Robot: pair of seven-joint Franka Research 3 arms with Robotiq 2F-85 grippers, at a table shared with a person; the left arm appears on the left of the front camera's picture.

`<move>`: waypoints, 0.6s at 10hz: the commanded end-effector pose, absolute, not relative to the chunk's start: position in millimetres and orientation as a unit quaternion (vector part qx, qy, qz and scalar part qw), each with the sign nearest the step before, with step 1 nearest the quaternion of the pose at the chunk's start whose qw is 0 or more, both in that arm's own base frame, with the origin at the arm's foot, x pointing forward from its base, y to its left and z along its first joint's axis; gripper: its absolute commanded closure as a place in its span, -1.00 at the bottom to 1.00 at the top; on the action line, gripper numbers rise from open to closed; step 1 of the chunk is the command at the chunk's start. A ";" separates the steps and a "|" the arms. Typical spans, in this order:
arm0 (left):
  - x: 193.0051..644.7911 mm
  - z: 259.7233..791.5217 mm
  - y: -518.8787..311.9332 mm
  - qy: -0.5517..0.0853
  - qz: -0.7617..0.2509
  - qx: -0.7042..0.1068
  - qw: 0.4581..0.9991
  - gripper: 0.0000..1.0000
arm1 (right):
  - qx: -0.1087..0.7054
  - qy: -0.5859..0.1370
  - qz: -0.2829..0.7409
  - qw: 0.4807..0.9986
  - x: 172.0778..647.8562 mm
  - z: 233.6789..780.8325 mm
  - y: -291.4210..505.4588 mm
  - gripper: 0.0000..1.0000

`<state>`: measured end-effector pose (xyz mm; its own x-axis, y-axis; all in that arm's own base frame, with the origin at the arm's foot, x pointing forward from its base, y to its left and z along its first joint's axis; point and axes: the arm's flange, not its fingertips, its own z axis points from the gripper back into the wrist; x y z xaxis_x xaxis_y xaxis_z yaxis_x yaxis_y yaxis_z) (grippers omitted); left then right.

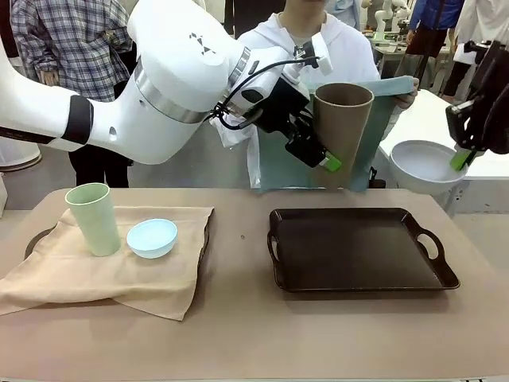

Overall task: Set up a tray with a mat and arrange the tableware.
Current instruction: Pick up the Picnic Bowl and Reusable plastic cup from the Handle tray in front of the human's position and hold them in the air.

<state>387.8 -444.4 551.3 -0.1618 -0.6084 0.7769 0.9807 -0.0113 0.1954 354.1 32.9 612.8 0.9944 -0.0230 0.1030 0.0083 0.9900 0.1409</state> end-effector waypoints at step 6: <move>395.0 550.3 -441.7 -0.364 -0.666 -0.258 0.598 0.54 | 0.070 -0.052 -0.008 0.996 354.1 612.8 32.9 1.00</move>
<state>395.9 -440.4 546.1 -0.1485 -0.6134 0.7757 0.9831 -0.0064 0.1832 356.6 32.1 615.6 0.9938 -0.0262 0.1080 0.0104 0.9895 0.1441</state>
